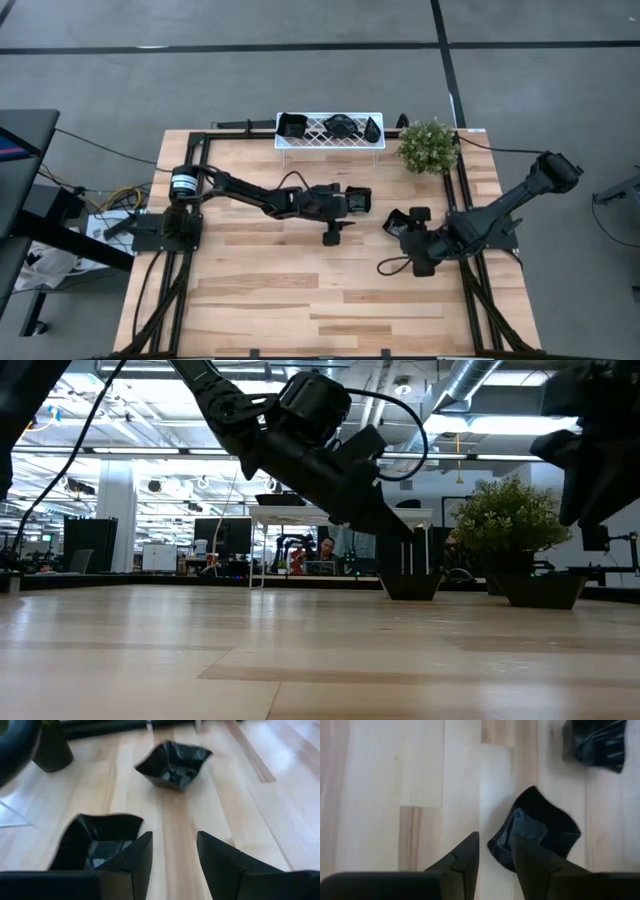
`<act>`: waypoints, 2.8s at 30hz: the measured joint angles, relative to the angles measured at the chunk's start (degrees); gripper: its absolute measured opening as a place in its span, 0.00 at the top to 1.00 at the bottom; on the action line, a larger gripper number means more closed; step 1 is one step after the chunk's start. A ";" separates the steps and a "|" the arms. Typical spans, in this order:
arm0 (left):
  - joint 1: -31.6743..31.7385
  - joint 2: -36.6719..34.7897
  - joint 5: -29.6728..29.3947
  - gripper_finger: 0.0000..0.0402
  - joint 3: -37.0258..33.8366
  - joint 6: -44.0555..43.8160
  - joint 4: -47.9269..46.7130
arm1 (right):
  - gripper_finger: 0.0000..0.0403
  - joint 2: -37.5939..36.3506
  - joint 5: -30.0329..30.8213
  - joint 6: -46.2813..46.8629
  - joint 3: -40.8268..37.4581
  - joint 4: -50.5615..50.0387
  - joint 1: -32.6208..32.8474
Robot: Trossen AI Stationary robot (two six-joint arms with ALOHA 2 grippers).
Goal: Pick & Place Mini shaped plates
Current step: Stack the distorted square plate on top of the distorted square plate on the shelf
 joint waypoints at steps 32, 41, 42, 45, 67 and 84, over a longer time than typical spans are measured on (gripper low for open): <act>1.84 5.67 -5.99 0.63 2.08 5.05 -0.03 | 0.73 -0.20 2.74 -1.63 0.00 5.42 1.18; 1.83 5.73 -5.23 0.63 2.08 4.16 -1.70 | 0.73 -0.20 2.72 -1.70 0.00 5.42 1.18; 1.85 6.01 -5.18 0.63 2.08 4.11 -1.52 | 0.73 -0.20 2.72 -1.71 0.00 5.41 1.18; 1.88 6.26 -5.17 0.63 2.00 3.84 -2.00 | 0.73 -0.20 2.72 -1.70 0.00 5.42 1.18; 2.05 6.26 -5.16 0.85 2.03 3.08 -2.10 | 0.73 -0.20 2.73 -1.68 0.00 5.42 1.18; 1.58 3.76 -6.40 0.98 2.08 4.39 -3.40 | 0.73 -0.18 2.74 -1.66 0.00 5.42 1.18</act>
